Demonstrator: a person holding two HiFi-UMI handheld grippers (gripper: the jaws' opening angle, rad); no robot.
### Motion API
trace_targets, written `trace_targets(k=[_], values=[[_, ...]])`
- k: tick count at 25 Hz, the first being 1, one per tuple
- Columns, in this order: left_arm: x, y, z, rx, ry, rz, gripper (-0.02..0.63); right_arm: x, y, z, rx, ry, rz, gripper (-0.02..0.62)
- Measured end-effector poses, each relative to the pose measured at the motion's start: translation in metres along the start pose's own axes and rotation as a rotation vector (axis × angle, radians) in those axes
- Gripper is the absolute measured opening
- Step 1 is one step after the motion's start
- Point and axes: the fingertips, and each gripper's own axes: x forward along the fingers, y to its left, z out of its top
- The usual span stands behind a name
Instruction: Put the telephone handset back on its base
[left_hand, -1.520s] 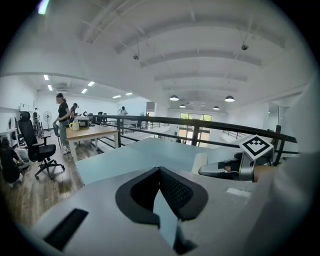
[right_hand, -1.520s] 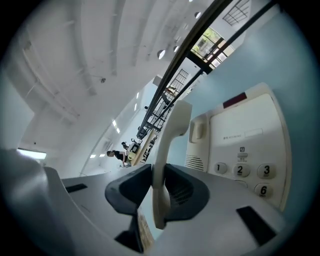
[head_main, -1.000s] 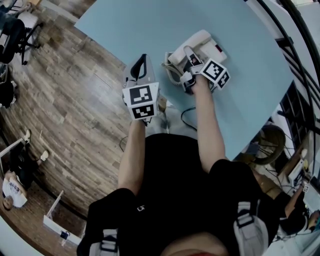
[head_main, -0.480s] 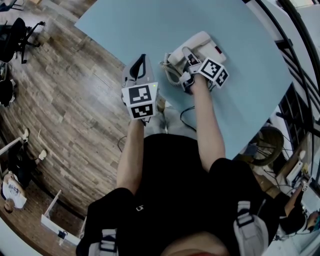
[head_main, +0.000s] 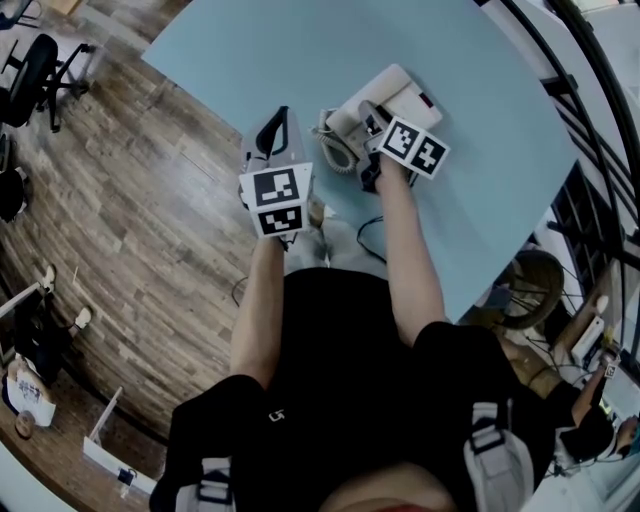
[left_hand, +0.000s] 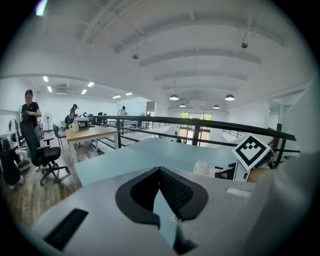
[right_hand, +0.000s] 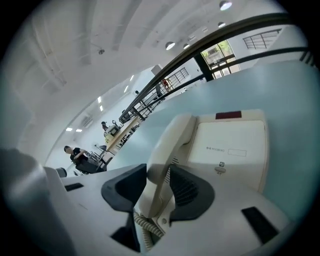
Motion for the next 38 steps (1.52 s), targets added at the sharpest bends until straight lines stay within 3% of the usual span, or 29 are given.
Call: trace_targets(k=[2,3,5,11,15,21,30,38], values=[[0.002,-0.002,0.006,0.005,-0.009,-0.002,0.000,-0.008,-0.001,0.010,-0.080,-0.025,-0.060,0.111],[0.005,-0.002,0.010,0.006,-0.015,-0.002,0.000,-0.013,0.001,0.019,-0.133,-0.054,-0.085,0.062],[0.013,-0.001,0.019,0.008,-0.029,-0.003,0.000,-0.021,0.013,0.047,-0.246,-0.134,-0.094,0.033],[0.006,-0.007,0.058,0.035,-0.125,-0.016,0.000,-0.069,0.106,0.106,-0.568,-0.414,0.108,-0.003],[0.001,-0.018,0.095,0.059,-0.207,-0.031,0.000,-0.100,0.149,0.125,-0.736,-0.522,0.176,-0.004],[-0.018,-0.028,0.125,0.099,-0.289,-0.044,0.000,-0.127,0.176,0.132,-0.813,-0.586,0.200,-0.005],[-0.032,-0.034,0.128,0.126,-0.320,-0.029,0.000,-0.136,0.192,0.122,-0.912,-0.592,0.199,-0.005],[-0.036,-0.035,0.125,0.123,-0.322,-0.034,0.000,-0.137,0.195,0.116,-0.934,-0.580,0.199,-0.005]])
